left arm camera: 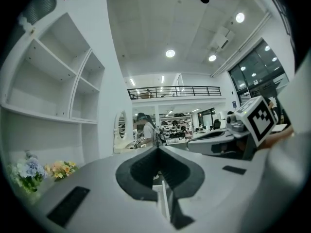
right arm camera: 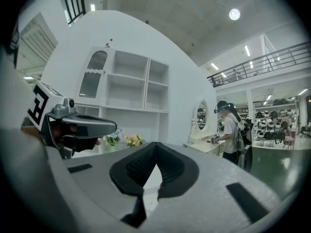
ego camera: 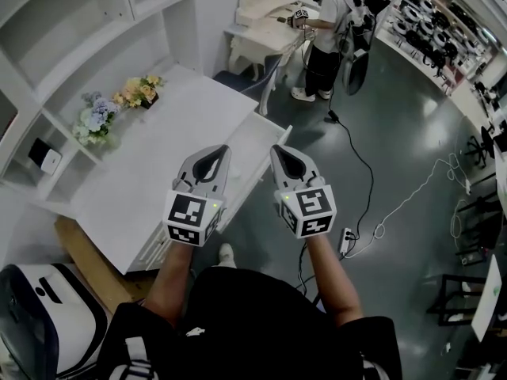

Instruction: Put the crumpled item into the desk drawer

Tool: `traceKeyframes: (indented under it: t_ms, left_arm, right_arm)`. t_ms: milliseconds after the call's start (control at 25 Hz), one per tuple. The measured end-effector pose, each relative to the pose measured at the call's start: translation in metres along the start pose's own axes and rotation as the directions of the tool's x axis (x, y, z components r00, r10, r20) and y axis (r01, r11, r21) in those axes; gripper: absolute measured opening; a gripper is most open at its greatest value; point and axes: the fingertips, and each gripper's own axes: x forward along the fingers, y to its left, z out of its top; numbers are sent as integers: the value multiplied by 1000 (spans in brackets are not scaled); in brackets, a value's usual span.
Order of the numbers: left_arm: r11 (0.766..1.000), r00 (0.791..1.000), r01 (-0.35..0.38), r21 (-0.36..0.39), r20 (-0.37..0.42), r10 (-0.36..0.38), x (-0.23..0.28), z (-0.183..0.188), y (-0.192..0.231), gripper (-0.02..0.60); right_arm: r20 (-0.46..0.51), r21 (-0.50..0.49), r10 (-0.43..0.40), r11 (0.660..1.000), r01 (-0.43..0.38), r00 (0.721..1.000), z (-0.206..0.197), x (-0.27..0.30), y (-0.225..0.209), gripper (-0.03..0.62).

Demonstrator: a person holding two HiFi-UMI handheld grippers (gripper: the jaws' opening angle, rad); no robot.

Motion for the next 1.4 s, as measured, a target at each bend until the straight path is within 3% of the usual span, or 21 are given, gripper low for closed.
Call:
traceKeyframes:
  t_ms: [680,1400]
  left_arm:
    - [999,999,-32,-3,-1,32,-43,4,-69,6]
    - [999,999,-41,-3,-3,41,-76,4,-89,6]
  right_arm:
    - [21,12,-11,1000,11,1000,-3,-82,3,-5]
    - [36,19,-11,1000,10,999,-6,-116,21,-5]
